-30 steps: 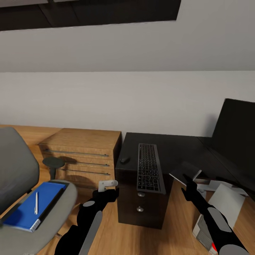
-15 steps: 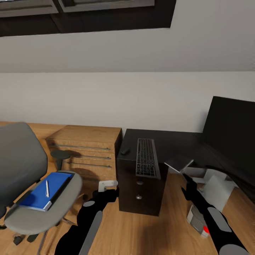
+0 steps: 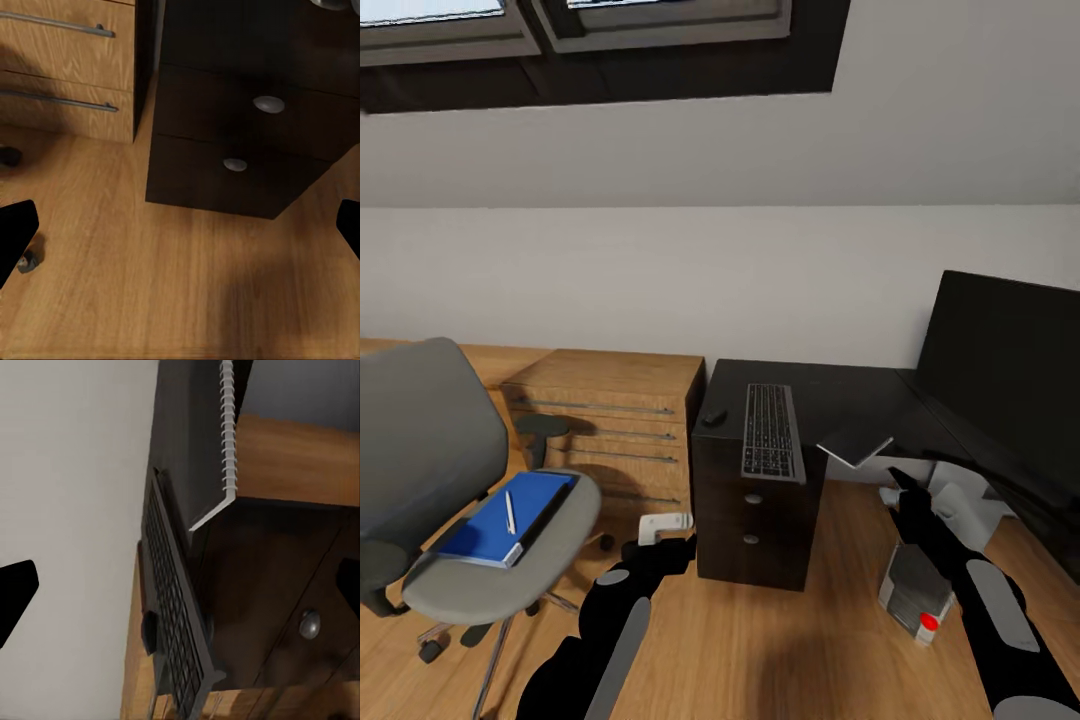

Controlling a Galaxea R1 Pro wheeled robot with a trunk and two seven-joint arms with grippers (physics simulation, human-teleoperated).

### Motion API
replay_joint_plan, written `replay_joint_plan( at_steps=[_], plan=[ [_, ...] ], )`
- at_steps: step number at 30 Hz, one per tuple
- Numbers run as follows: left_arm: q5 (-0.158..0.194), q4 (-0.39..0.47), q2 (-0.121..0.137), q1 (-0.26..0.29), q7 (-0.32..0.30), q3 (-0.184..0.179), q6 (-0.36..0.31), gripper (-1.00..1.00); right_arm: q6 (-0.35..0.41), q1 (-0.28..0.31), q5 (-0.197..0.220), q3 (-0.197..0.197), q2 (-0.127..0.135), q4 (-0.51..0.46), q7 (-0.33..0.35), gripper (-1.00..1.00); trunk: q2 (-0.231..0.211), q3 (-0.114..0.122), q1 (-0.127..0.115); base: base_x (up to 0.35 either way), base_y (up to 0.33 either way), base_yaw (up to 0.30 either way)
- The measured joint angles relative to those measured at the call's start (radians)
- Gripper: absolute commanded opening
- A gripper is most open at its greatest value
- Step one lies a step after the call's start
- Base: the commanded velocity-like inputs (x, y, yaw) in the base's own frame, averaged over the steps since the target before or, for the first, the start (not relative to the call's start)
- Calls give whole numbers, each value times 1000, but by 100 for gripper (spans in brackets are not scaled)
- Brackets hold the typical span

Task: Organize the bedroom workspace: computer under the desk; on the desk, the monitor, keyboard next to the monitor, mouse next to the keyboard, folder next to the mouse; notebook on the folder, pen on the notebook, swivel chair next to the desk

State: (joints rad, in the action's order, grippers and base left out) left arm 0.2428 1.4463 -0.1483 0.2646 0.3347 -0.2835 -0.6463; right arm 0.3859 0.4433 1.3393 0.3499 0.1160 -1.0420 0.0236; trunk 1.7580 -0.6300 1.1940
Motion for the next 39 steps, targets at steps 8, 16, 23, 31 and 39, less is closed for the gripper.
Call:
replay_joint_plan(
  at_steps=[8, 16, 23, 31, 39],
  plan=[
    [-1, -136, -5, 0, 0, -4, 17, 100, 1, -92, 0, 1, -2, -195, -27, 100, -56, 25, -31, -2, 0, 0],
    [-2, -389, 23, 0, 1, 4, 189, 100, 8, -150, 1, 0, -5, -299, -31, 100, -112, 50, -61, 0, 0, 0],
    [0, -736, 51, 0, 1, 8, 493, 100, 9, -162, -3, 0, -8, -332, -59, 100, -161, 72, -88, 0, 0, 0],
    [-3, -937, 62, 0, -1, 7, 737, 100, 7, -193, -26, -4, -8, -354, -99, 100, -217, 97, -118, -104, 0, 0],
    [-1, -965, 68, 0, 3, 9, 755, 100, 6, -194, -55, -6, -8, -352, -167, 100, -273, 122, -149, -315, 0, 0]
  ],
)
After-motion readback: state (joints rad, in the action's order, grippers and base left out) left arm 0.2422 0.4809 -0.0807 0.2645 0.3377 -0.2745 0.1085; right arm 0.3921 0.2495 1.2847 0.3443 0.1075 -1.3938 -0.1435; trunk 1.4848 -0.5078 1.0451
